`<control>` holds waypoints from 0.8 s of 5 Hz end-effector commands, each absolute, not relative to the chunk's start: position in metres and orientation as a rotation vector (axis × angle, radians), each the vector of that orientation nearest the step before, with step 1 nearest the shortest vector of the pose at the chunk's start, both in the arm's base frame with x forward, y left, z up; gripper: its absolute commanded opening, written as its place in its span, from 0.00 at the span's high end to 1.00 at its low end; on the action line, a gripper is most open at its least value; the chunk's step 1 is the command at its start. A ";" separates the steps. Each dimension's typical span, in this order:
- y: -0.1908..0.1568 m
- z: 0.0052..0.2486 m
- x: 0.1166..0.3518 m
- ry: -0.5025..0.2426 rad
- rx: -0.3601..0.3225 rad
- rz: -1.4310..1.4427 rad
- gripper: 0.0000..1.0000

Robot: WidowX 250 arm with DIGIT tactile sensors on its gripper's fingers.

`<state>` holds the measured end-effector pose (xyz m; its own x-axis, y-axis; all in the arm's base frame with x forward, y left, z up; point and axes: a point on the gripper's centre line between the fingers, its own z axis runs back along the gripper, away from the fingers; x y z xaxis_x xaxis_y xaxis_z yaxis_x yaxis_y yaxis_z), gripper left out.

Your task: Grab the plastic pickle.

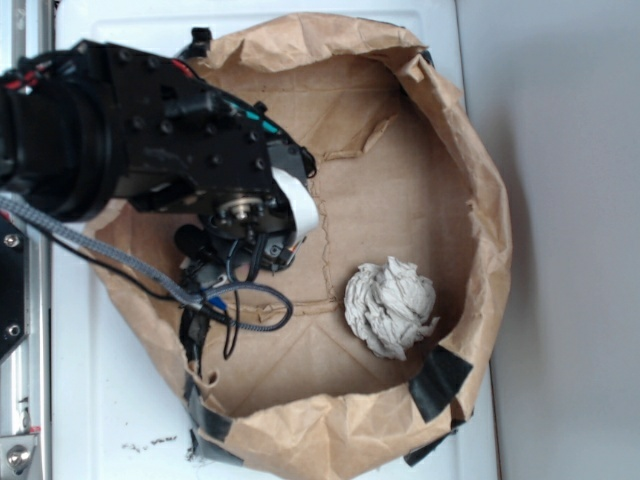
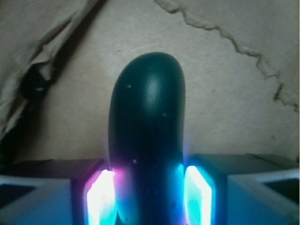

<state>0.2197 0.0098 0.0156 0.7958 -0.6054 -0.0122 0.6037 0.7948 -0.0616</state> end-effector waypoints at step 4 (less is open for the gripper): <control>-0.009 0.157 0.225 -0.186 -0.096 -0.629 1.00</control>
